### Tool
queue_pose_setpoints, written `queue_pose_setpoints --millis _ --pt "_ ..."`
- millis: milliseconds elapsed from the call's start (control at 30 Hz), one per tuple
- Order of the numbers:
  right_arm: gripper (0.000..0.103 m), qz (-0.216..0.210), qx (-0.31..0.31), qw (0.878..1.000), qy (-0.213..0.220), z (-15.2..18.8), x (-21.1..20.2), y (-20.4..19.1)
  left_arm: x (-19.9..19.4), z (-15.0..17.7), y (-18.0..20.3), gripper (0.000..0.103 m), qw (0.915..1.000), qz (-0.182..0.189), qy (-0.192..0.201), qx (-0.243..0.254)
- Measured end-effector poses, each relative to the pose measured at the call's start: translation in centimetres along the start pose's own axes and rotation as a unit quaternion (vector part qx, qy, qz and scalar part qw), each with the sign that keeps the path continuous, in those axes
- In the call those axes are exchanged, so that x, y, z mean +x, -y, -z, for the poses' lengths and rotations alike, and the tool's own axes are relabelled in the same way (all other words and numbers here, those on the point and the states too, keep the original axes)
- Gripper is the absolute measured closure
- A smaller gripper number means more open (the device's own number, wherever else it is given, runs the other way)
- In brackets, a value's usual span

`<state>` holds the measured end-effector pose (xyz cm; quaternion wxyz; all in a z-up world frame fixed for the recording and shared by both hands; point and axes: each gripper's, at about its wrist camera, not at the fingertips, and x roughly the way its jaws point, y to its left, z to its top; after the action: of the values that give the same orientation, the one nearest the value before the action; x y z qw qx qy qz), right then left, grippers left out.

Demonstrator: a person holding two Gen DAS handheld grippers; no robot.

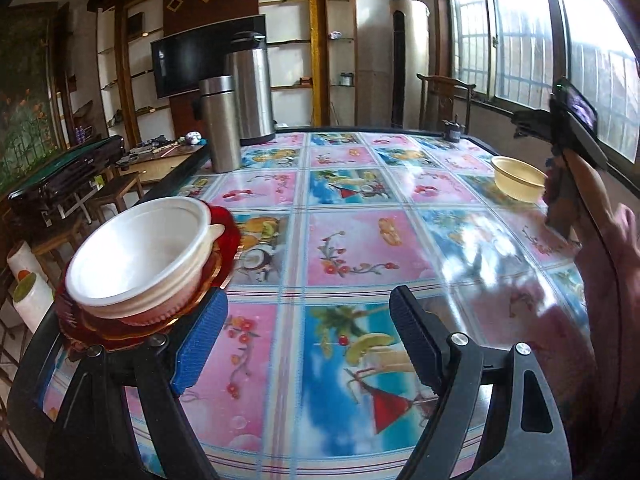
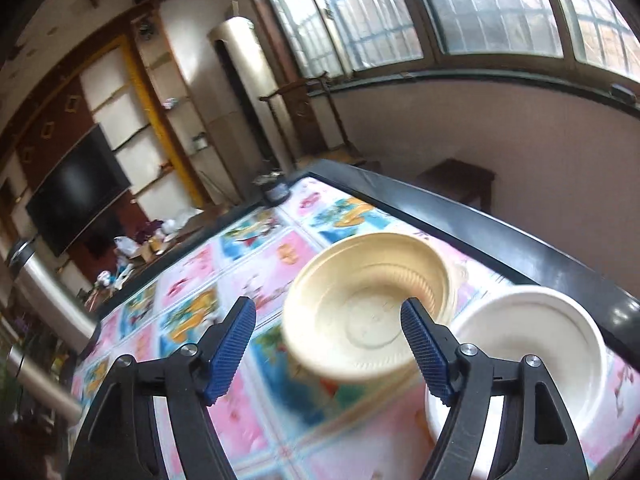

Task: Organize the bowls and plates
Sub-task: 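Move both tools to the second white bowl beside the cream ribbed bowl, then position both tools' fingers around the white bowl rim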

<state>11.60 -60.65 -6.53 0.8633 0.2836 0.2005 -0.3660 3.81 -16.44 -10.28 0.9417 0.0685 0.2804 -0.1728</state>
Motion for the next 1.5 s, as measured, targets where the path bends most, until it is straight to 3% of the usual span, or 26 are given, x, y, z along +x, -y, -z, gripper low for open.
queue_pose_setpoints --millis 100,200,300,367,433,533,600,633,733,833,1000,1067,1133,1167,1267,1300,1367,1500 --pt "0.026 0.004 0.026 0.999 -0.034 -0.8 2.7 0.9 0.6 -1.7 1.4 0.019 0.9995 0.030 -0.012 -0.001" --pt "0.026 -0.018 0.057 0.996 -0.067 -1.1 4.4 1.8 1.3 -5.8 3.4 0.019 0.9965 0.081 -0.005 -0.019" --pt "0.026 -0.017 0.080 0.996 -0.033 -1.2 2.7 3.0 2.5 -9.6 5.7 0.019 0.9923 0.115 0.017 -0.043" --pt "0.025 0.008 0.068 0.998 -0.001 -1.9 1.3 3.3 3.9 -11.8 7.7 0.019 0.9877 0.139 0.029 -0.066" --pt "0.022 0.063 0.071 0.995 0.025 -2.7 0.2 4.0 5.7 -12.7 9.6 0.020 0.9813 0.168 0.025 -0.090" --pt "0.022 0.153 0.082 0.984 0.048 -3.7 -0.2 6.1 8.3 -11.6 11.9 0.020 0.9732 0.207 0.001 -0.101" --pt "0.023 0.206 0.089 0.973 0.057 -4.2 -0.3 7.6 9.8 -10.4 12.7 0.020 0.9746 0.208 -0.034 -0.077" --pt "0.023 0.217 0.101 0.969 0.053 -4.4 -0.2 8.4 10.6 -9.8 12.6 0.020 0.9739 0.206 -0.059 -0.074" --pt "0.023 0.230 0.143 0.962 0.024 -4.5 0.2 11.0 11.8 -9.7 11.0 0.020 0.9666 0.212 -0.085 -0.116" --pt "0.023 0.238 0.169 0.957 -0.005 -4.2 0.7 12.9 11.4 -9.8 10.2 0.020 0.9693 0.199 -0.072 -0.125" --pt "0.022 0.139 0.231 0.957 -0.109 -2.2 2.4 13.6 11.8 -9.9 9.2 0.020 0.9711 0.185 -0.069 -0.133" --pt "0.021 0.081 0.244 0.953 -0.161 -0.9 3.3 12.8 12.3 -10.1 8.6 0.020 0.9713 0.180 -0.069 -0.140" --pt "0.021 -0.024 0.271 0.931 -0.243 1.1 4.7 11.2 12.5 -10.3 7.9 0.020 0.9719 0.171 -0.069 -0.146" --pt "0.021 -0.086 0.264 0.914 -0.296 2.3 5.6 9.3 12.7 -10.3 7.6 0.020 0.9718 0.169 -0.070 -0.149" --pt "0.025 -0.197 0.254 0.864 -0.388 4.7 6.9 5.5 13.1 -10.3 6.6 0.020 0.9714 0.158 -0.072 -0.162" --pt "0.025 -0.197 0.243 0.869 -0.384 4.7 6.7 4.7 13.3 -10.3 6.2 0.020 0.9708 0.155 -0.073 -0.168" --pt "0.022 -0.152 0.233 0.902 -0.329 3.5 5.6 5.0 13.7 -10.3 5.3 0.020 0.9686 0.150 -0.077 -0.183" --pt "0.022 -0.099 0.237 0.953 -0.162 -0.9 2.1 6.5 14.0 -10.5 4.1 0.020 0.9642 0.153 -0.076 -0.203"
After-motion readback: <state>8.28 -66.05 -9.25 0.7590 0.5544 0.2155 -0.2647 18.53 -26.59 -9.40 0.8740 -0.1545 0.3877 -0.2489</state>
